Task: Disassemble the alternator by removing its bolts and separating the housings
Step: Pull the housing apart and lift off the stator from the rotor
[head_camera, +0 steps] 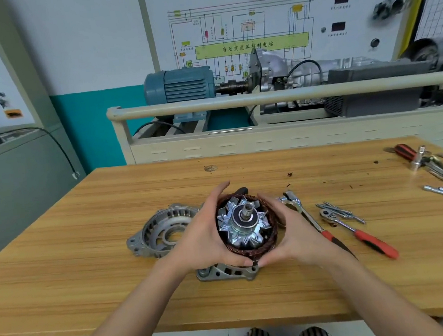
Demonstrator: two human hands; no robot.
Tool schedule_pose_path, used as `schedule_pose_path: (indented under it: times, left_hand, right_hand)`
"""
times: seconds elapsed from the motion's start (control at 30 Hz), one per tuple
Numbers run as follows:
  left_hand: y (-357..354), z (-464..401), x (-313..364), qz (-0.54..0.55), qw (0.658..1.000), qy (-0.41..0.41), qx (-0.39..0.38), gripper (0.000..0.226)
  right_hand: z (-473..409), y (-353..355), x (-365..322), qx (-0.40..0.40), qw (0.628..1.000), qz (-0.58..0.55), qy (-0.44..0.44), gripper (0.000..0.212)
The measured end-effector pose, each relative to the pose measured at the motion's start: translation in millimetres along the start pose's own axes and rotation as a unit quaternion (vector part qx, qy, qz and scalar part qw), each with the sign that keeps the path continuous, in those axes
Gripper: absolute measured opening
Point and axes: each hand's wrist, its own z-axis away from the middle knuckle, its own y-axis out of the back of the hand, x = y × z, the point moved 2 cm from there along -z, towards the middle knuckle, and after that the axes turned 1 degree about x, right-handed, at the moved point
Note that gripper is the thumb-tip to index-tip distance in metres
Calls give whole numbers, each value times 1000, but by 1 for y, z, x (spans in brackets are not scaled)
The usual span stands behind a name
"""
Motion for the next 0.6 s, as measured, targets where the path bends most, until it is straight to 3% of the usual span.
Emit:
schedule_pose_path:
  times: [0.6]
  left_hand:
    - [2,-1,4,51,997,-24,52,119]
  right_hand:
    - [0,7,-2,57,998,-22,13,111]
